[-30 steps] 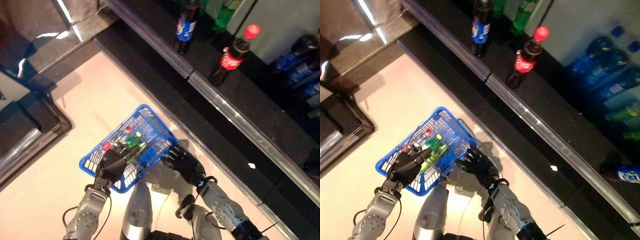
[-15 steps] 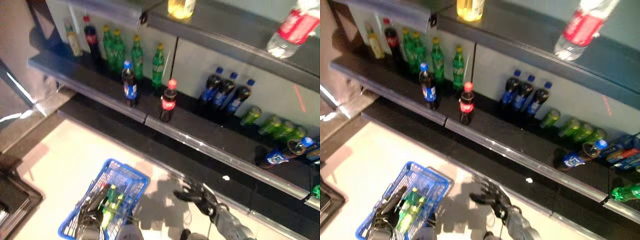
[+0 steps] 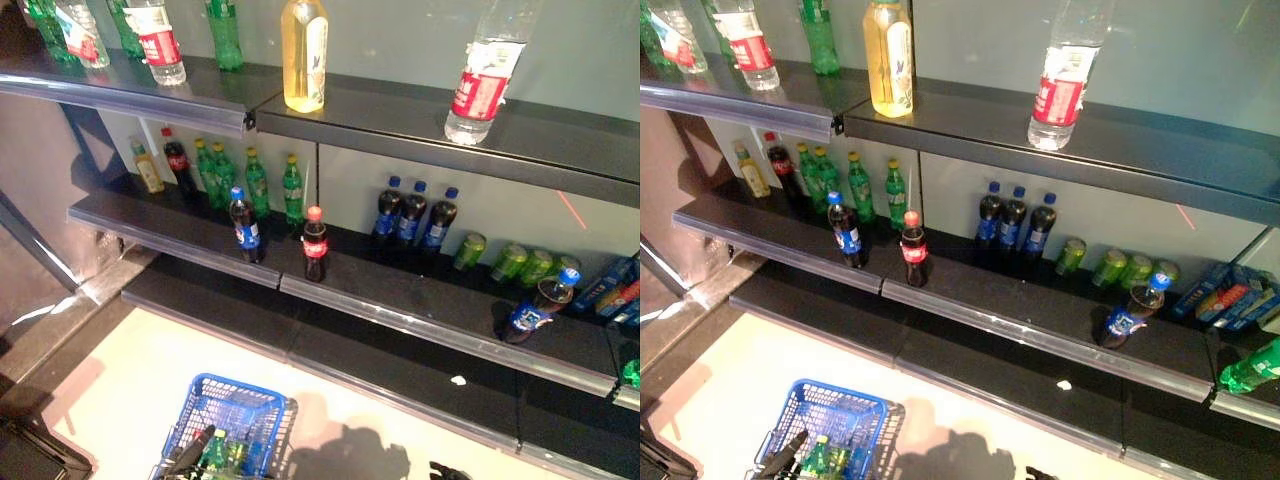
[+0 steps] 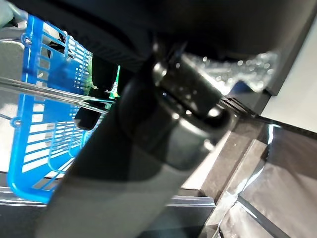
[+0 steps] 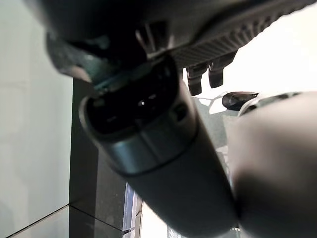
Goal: Pick up the drink and place into the basket.
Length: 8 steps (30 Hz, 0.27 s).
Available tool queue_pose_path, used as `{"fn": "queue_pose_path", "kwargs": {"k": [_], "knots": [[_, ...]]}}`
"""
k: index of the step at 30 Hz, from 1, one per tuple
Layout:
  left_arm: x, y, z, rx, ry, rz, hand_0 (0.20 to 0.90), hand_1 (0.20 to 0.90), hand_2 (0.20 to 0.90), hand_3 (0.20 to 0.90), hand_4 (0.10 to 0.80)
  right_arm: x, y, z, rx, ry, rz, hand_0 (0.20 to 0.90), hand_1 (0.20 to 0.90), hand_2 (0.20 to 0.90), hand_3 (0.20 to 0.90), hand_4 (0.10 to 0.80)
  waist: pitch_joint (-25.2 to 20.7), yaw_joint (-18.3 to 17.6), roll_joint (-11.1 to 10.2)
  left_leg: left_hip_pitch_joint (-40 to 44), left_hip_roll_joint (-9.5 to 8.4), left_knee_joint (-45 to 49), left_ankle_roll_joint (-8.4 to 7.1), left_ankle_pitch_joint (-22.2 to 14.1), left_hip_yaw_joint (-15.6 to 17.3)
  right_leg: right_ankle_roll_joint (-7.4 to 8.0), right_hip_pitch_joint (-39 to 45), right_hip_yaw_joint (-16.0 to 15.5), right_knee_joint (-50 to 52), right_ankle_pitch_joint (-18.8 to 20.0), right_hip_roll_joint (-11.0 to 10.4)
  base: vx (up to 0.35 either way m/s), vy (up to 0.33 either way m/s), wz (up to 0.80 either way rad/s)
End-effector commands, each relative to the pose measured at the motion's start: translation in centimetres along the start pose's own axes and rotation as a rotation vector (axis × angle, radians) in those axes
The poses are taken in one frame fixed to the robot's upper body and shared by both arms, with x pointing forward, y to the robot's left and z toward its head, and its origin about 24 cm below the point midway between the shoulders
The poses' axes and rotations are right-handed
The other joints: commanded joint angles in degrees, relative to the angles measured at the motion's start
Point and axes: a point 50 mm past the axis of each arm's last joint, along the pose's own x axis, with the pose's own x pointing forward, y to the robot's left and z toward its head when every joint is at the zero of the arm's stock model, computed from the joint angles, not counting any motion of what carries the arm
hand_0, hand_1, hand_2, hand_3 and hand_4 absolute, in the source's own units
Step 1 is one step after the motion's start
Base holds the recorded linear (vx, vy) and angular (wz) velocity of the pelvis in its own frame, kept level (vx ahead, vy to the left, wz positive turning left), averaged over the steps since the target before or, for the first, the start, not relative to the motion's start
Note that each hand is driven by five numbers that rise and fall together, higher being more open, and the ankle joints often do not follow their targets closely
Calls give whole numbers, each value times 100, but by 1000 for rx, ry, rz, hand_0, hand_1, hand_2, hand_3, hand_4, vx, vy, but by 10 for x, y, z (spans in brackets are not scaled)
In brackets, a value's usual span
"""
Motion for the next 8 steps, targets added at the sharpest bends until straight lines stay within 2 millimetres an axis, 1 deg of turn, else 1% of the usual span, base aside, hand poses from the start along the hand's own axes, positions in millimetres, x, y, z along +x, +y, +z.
{"fn": "queue_pose_path", "kwargs": {"k": [1,5,8], "knots": [[-2,-25,-17,35,36,-117,300,300,300,200,100,4,3,22,6,-81,-7,900,900,900,900,800,309,-49,33,137,269,75,-31,-239,-27,225,-225,-147,26,467,-473,0,7,-7],[-2,-26,-20,41,38,-141,300,300,300,200,100,4,0,12,95,-38,-4,900,900,900,900,800,291,-132,64,171,288,63,-31,-256,31,207,-250,-52,-14,474,-433,13,8,-13],[-3,-30,-21,56,36,-163,300,300,300,200,100,3,-1,12,85,-59,18,900,900,900,900,800,278,-151,77,189,315,60,-50,-267,61,200,-255,-24,-45,485,-423,17,2,-7]]}}
